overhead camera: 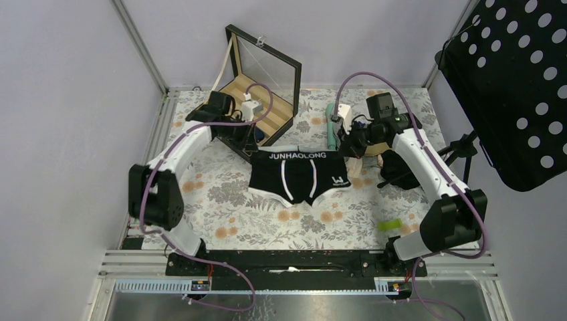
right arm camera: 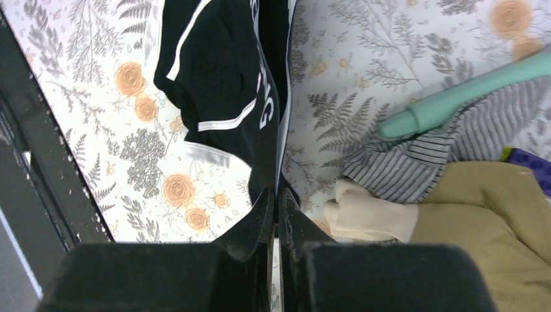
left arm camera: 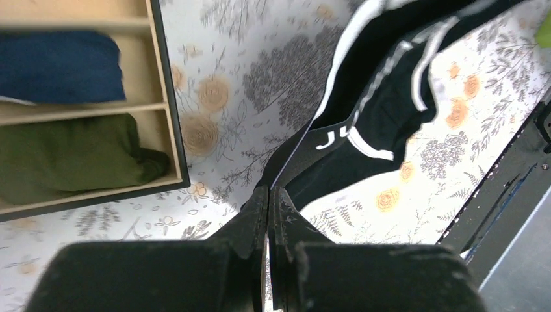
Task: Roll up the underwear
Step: Flatten out the underwear at the center of the board.
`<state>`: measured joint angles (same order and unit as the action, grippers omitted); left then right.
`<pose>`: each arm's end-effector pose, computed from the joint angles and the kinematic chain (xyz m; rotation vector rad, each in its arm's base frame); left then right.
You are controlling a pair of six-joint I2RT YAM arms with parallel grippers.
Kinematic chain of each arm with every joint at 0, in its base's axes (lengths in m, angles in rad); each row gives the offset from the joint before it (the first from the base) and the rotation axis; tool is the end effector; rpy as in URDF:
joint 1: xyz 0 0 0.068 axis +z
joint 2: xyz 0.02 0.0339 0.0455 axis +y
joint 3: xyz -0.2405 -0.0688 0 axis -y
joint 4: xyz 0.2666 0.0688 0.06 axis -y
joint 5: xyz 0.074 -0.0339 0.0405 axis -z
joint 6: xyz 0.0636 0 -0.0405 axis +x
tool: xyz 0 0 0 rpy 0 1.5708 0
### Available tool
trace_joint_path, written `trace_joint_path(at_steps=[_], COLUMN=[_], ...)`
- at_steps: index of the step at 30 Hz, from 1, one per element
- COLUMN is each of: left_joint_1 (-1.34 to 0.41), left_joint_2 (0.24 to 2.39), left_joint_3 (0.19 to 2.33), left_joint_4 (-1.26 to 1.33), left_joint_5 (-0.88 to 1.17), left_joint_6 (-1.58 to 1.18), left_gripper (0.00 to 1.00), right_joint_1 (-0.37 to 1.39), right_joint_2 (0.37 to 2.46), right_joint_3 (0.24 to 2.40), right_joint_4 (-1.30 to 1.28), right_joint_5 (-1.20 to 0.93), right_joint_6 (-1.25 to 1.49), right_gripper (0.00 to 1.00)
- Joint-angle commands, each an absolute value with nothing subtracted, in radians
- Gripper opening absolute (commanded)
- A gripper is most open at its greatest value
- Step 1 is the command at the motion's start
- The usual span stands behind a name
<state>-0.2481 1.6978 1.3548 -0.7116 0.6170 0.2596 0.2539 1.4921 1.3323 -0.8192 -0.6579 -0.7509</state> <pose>0.3631 -0.1299 0.2094 0.8364 2.3812 -0.7976 0.3224 0.1238 0.2669 -1.3472 1.9437 0.6019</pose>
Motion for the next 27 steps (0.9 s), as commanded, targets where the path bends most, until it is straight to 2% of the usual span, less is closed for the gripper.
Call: trace_joint_path(at_steps=[1,9,14,21,25,27], left_joint_1=[-0.258,-0.289,-0.358,-0.442,-0.443,-0.441], left_joint_2=[1.506,1.245,1.117,0.989,0.992,1.036], left_joint_3=[1.397,1.288,1.265,1.223,1.198,1.175], left_joint_4=[-0.692,-0.692,-0.797,-1.056,-1.078,-1.024], left_joint_5=[0.605,0.539,0.508,0.66,0.706,0.656], left_joint_6=[0.335,0.371,0.342,0.32,0.276,0.226], left_gripper=[0.0,0.0,0.0,0.0,0.0,0.0], right_joint_1=[0.242,0.244,0.245,0.353,0.379,0.377], right_joint_2=[1.423,1.185,1.035,0.851,0.881,0.941], right_joint_3=[1.351,1.24,1.174,1.006,1.004,1.004], right_joint_4=[-0.717,-0.632,-0.752,-0.873,-0.904,-0.845], right_joint_5=[-0.576,-0.608,-0.708,-0.9,-0.92,-0.876], right_joint_6=[-0.625,-0.496,-0.484,-0.399,-0.393,-0.351], right_gripper=[0.0,0.0,0.0,0.0,0.0,0.0])
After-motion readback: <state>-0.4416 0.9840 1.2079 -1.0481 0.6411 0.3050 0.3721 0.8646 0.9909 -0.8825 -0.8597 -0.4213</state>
